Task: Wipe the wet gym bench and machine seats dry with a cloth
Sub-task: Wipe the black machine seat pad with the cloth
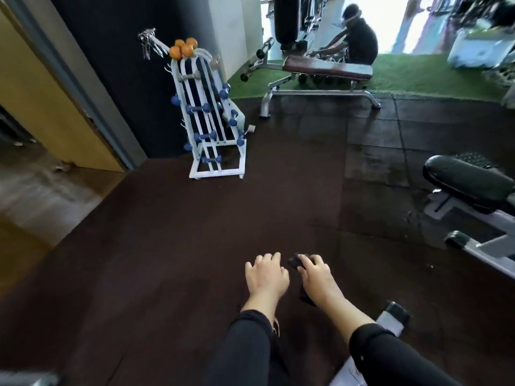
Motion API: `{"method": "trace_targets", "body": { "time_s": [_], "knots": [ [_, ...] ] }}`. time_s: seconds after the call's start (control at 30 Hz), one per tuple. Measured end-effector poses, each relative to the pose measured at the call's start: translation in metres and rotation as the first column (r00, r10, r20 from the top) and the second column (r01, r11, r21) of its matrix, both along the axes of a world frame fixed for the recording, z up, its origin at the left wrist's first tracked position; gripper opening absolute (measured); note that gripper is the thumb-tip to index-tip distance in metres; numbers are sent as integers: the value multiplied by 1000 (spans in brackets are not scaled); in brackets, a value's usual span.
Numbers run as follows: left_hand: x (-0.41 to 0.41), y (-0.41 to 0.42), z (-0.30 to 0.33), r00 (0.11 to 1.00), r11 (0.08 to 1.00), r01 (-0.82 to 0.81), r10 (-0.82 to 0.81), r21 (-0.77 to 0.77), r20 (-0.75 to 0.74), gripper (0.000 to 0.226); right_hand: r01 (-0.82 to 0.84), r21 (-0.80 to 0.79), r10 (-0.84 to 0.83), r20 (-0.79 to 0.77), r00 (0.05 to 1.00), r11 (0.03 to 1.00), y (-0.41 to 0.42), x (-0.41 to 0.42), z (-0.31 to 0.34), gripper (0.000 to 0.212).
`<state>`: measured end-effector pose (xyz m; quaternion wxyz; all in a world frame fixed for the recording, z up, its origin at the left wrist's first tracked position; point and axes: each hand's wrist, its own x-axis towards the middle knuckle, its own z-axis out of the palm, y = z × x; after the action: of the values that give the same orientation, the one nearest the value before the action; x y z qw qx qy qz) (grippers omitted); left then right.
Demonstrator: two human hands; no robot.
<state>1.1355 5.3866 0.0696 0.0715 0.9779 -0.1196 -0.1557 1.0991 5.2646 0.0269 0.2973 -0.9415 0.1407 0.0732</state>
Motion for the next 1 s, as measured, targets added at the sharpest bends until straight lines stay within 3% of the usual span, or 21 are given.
{"method": "trace_targets", "body": {
  "time_s": [0.23,0.47,0.83,1.0],
  "knots": [
    [147,-31,5,984,984,177,-177,10,4,44,193,2,-193,9,981,981,-27,120,2,40],
    [236,-92,8,940,939,342,-342,18,-17,47,340,-30,-340,-2,940,940,-68,188,9,41],
    [368,-258,6,877,876,479,-481,-50,-11,48,531,-19,-531,-17,847,847,-220,316,6,43],
    [433,-338,15,845,845,535,-535,-5,23,49,567,-12,-567,-25,823,824,-301,380,10,43]
  ]
}}
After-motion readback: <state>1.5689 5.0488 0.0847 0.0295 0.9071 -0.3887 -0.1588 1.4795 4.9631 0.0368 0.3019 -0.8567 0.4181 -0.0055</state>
